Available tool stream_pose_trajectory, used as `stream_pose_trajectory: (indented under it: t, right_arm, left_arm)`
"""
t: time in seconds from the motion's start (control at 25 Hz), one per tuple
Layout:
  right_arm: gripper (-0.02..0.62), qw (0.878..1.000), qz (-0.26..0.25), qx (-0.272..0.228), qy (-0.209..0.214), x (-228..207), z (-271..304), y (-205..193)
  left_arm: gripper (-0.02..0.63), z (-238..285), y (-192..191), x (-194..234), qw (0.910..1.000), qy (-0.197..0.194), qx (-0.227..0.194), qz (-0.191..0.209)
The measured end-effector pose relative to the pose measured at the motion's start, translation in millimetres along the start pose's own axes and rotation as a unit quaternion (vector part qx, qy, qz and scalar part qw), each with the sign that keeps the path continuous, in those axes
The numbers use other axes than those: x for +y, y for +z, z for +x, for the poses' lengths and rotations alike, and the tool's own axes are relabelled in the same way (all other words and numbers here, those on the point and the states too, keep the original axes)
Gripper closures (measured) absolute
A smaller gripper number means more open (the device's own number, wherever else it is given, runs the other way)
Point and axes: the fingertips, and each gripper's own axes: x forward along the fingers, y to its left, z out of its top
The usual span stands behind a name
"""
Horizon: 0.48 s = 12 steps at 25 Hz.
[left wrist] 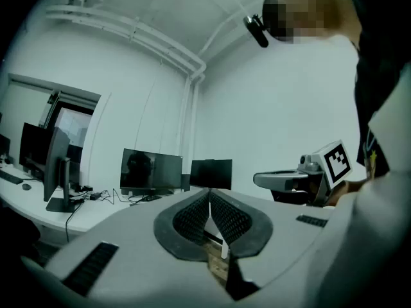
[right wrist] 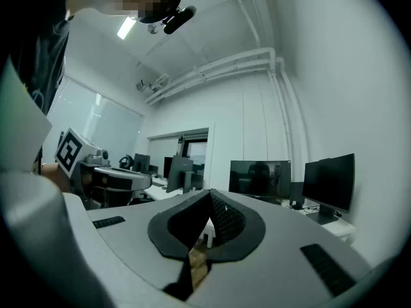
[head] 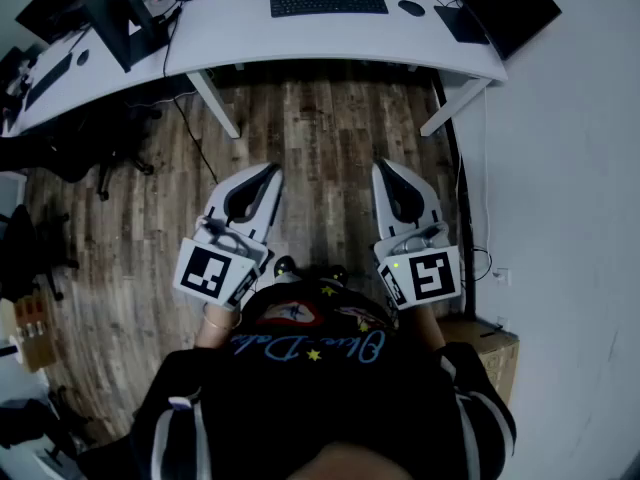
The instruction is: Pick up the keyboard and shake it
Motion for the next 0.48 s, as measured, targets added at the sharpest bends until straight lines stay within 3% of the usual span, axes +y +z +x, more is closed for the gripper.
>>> stream_pose_trajectory:
  t: [0.48]
  right_arm:
    - [0.595, 1.0, 0.027, -0.006, 0.0, -19.6, -8.2, -8.7]
  left_arm:
    - [0.6, 14.5, -2.0, -12.4, 0.9999, 0.004, 0.005, 0.01]
